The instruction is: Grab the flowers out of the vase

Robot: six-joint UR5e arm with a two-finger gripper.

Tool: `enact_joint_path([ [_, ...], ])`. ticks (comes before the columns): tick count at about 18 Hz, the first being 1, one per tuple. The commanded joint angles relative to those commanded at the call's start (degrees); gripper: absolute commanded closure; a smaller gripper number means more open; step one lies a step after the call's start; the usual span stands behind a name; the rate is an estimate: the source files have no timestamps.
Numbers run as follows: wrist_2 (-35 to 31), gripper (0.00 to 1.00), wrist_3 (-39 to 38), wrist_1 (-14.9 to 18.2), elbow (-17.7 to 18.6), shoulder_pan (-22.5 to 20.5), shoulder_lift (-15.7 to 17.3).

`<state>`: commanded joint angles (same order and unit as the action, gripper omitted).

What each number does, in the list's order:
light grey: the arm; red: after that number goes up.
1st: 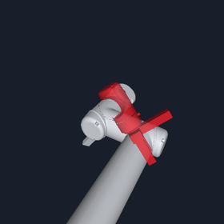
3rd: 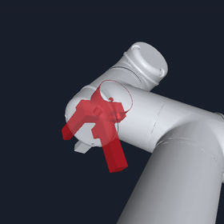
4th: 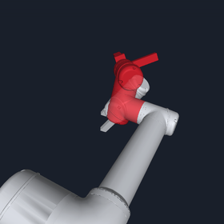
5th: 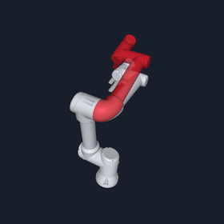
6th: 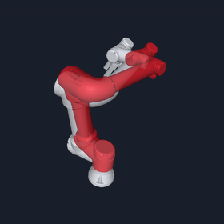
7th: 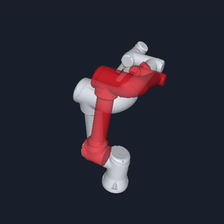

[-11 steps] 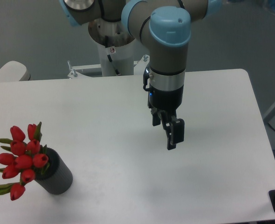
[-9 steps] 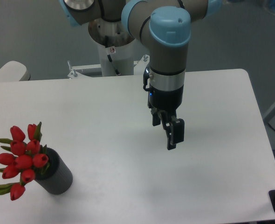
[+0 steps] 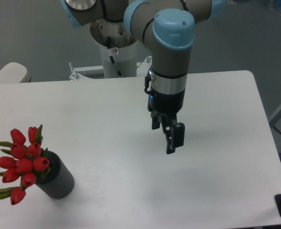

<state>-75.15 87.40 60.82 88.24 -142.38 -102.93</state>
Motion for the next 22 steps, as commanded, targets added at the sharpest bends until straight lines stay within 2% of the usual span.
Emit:
enact_joint_path([
  [3, -0.2, 0.0, -8.7, 0.1, 0.8, 0.4, 0.1],
  [6, -0.2, 0.0, -16.7, 0.0, 1.4, 3.4, 0.2],
  [10, 0.1, 0.0, -26.2, -2.4, 4.2, 5.0, 1.3],
  [14, 2.5, 0.0, -30.8, -4.7, 7.1, 7.5, 1.9],
  [17, 9.1, 0.0, -33.0, -5.0, 10.7, 8.5, 2.7],
  [20, 18.9, 0.0, -33.5, -5.3, 14.2, 8.3, 3.0],
  [22, 25.2, 0.0, -33.7, -6.8, 16.2, 7.7, 3.0],
])
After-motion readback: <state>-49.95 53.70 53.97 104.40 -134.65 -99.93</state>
